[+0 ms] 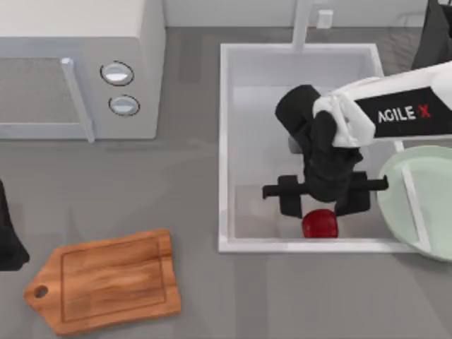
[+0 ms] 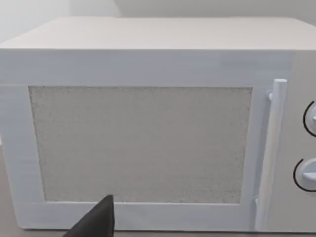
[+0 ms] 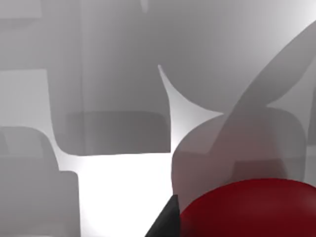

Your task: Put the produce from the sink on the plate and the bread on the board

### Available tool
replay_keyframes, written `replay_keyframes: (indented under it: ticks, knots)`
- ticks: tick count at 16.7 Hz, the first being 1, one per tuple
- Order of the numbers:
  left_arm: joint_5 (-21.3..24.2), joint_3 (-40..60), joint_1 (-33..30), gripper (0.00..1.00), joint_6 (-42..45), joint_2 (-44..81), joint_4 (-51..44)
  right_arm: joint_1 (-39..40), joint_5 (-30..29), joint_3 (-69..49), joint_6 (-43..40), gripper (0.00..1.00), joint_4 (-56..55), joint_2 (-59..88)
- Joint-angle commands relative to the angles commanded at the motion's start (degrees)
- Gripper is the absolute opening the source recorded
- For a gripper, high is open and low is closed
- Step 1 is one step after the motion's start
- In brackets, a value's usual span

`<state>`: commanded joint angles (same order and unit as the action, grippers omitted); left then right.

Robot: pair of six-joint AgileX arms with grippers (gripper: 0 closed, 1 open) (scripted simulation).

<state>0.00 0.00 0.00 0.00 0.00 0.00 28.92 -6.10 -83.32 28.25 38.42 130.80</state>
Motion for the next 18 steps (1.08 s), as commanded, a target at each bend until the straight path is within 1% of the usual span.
replay_keyframes:
  ticks: [3,7,9,15,18]
  knots:
    - [0.0,0.0,0.0,1.0,0.0,0.0,0.0,0.0,0.0,-2.4,0.0,0.0,4.2,-1.9]
    - [0.0,0.0,0.0,1.0,0.0,0.0,0.0,0.0,0.1,-7.4,-0.1,0.0,15.1,-6.8]
    - [0.0,0.0,0.0,1.0,0.0,0.0,0.0,-0.1,0.1,-9.0,-0.2,0.0,18.0,-8.7]
    - [0.0,0.0,0.0,1.0,0.0,0.0,0.0,-0.4,0.2,-9.7,-0.4,0.0,18.5,-9.6]
    - [0.0,0.0,0.0,1.0,0.0,0.0,0.0,-2.8,0.8,-10.3,-2.7,0.0,19.9,-12.0]
